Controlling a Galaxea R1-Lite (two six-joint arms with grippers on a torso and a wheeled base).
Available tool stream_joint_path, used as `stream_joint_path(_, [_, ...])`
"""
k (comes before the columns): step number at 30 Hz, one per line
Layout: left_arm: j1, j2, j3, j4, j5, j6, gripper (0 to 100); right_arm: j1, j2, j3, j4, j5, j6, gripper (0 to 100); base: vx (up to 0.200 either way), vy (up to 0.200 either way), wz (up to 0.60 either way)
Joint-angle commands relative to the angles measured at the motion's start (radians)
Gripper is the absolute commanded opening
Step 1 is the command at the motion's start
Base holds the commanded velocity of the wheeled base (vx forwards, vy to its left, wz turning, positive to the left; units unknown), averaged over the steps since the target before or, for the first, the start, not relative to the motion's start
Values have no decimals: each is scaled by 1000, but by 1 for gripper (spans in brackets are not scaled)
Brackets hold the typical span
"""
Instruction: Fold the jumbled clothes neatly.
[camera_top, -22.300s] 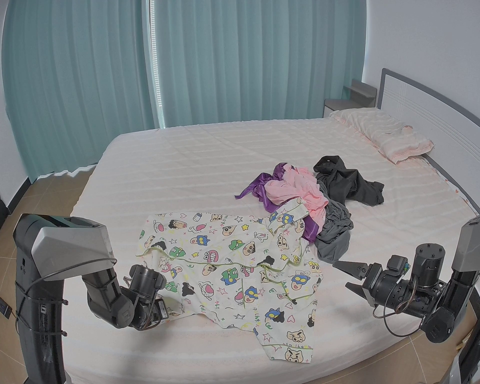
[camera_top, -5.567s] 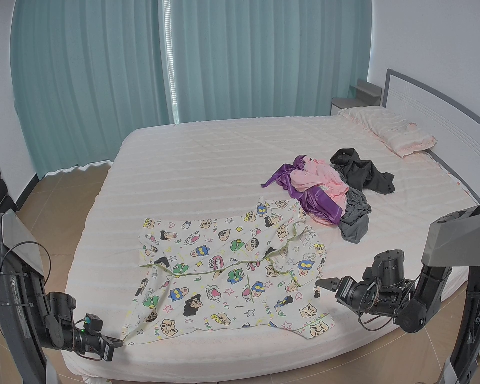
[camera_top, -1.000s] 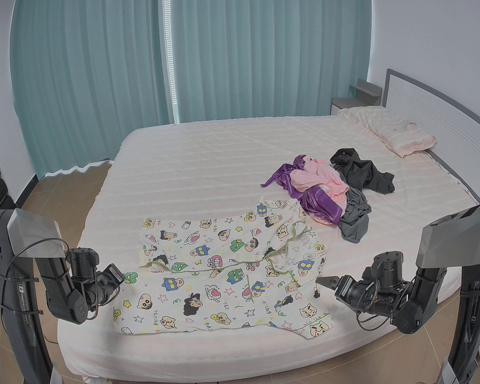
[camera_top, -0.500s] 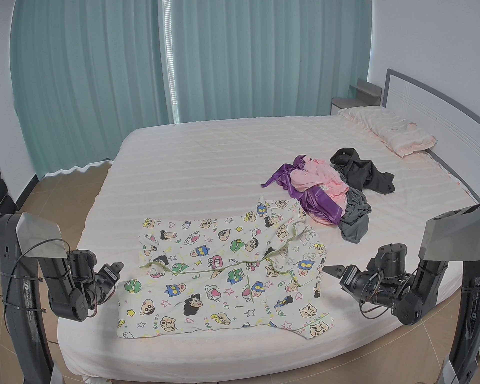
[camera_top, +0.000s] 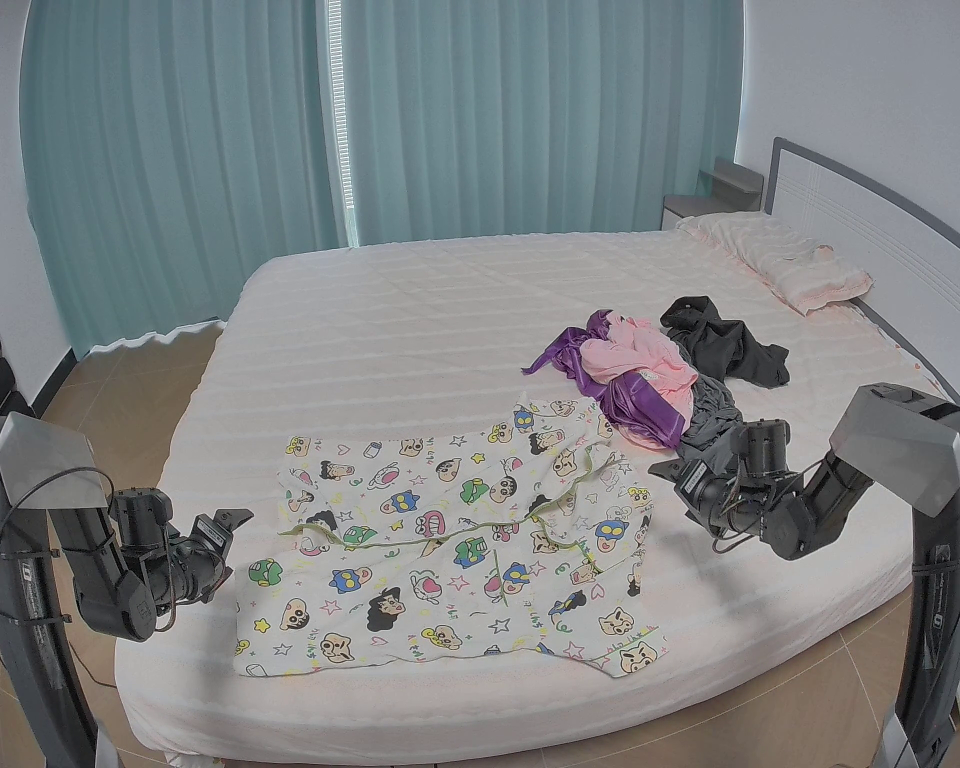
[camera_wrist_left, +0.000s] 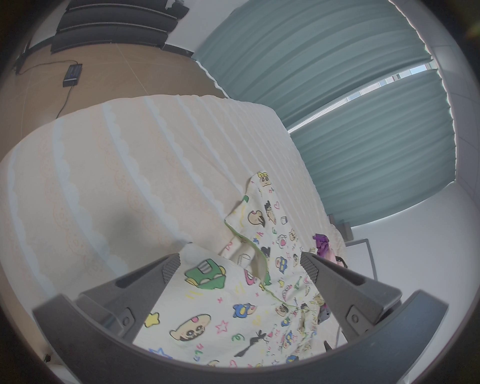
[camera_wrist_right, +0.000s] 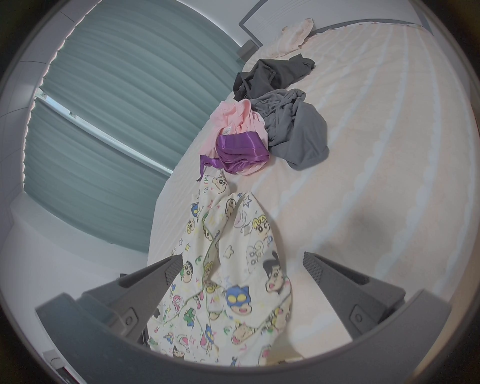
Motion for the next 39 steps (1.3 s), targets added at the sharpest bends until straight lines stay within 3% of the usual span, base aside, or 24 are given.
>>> stream_joint_path(1, [-2, -61, 15, -1, -26, -57, 100, -12, 116, -164, 105, -7, -2, 100, 0, 0, 0])
stream_joint_path(9, [-2, -60, 5, -5, -26, -79, 100, -18, 172, -249, 150, -7, -7, 100, 125, 0, 0])
stream_joint_path(17, [-4, -57, 14, -8, -25, -73, 100, -6, 247, -425, 289, -4, -12, 100, 200, 0, 0])
stream_joint_path(24, [-4, -54, 14, -8, -25, -70, 100, 5, 273, -434, 302, 1, -84, 100, 57, 0, 0])
stream_joint_path(27, [-4, -54, 14, -8, -25, -70, 100, 9, 262, -440, 369, 2, -99, 100, 0, 0, 0])
stream_joint_path(32, [-4, -54, 12, -8, -25, -70, 100, 11, 241, -433, 443, 4, -217, 100, 0, 0, 0])
stream_joint_path(39, [-4, -52, 11, -8, -23, -70, 100, 32, 216, -397, 446, 7, -232, 100, 0, 0, 0])
